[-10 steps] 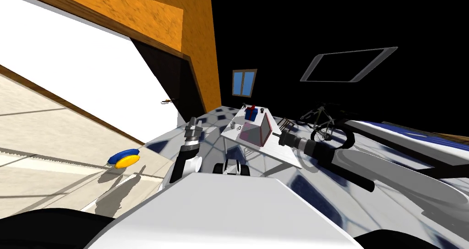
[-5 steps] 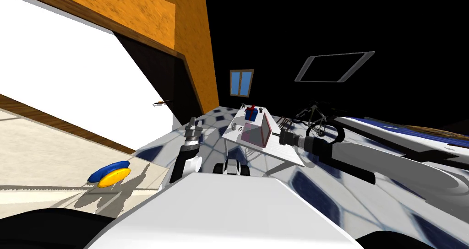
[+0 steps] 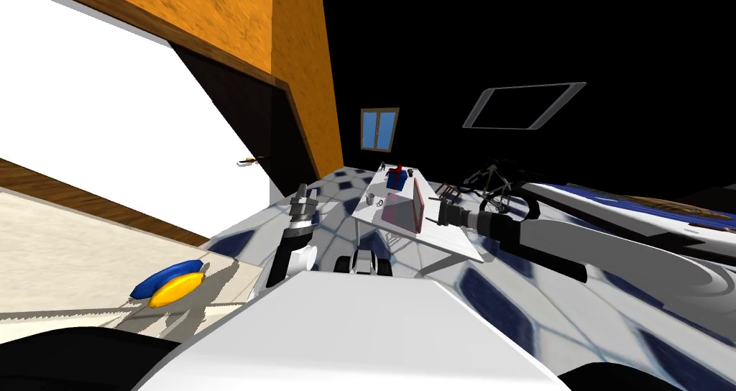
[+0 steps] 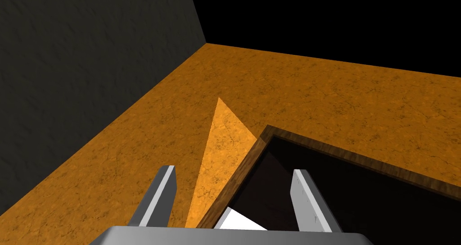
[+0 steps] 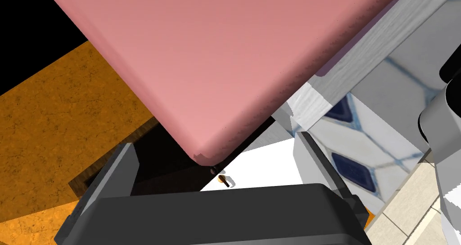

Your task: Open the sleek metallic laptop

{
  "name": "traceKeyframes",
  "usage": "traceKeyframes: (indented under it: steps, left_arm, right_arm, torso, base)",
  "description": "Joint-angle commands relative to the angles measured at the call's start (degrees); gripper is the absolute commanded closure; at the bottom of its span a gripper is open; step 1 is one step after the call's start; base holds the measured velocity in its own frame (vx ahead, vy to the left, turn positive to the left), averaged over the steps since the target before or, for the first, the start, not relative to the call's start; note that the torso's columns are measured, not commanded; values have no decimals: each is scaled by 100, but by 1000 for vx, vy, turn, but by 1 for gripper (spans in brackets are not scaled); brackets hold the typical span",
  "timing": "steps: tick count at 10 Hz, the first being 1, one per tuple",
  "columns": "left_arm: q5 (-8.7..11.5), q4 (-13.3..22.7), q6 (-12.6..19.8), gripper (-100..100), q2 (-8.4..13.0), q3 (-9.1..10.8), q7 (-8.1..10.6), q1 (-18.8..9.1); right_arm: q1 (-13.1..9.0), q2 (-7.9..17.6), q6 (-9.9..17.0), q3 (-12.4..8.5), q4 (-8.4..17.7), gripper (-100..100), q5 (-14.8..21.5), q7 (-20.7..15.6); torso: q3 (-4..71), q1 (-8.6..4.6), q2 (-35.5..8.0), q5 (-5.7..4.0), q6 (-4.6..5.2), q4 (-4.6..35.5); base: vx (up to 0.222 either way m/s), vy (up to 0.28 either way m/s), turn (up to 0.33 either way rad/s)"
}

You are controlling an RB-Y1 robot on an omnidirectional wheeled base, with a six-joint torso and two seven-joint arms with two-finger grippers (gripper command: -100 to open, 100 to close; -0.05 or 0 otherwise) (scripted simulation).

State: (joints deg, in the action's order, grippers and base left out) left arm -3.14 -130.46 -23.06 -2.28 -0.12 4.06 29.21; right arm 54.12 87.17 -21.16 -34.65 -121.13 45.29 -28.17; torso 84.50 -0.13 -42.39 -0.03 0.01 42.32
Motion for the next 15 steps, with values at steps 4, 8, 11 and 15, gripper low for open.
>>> traceKeyframes:
  steps: [4,8,11,15]
  left_arm:
    - [0,0,0,0,-1,-1,0,1]
    - [0,0,0,0,-1,0,0,1]
    - [0,0,0,0,-1,-1,0,1]
    - [0,0,0,0,1,0,0,-1]
  right_arm:
    - [313,569,-152,-320,243,100,303,58]
    - [624,1137,-305,-638,488,100,604,117]
    - [736,1326,-360,-762,567,100,719,150]
    - [427,865,-88,-600,691,-100,800,-73]
  torso:
    - [20,63,30,19,-4,-10]
    - [1,-11,1,-5,0,-1]
    - [8,20,11,6,-2,-4]
    - [1,5,1,1,0,-1]
  base:
    - [53,123,-140]
    - [62,149,-144]
    - [42,126,-99]
    - [-26,18,63]
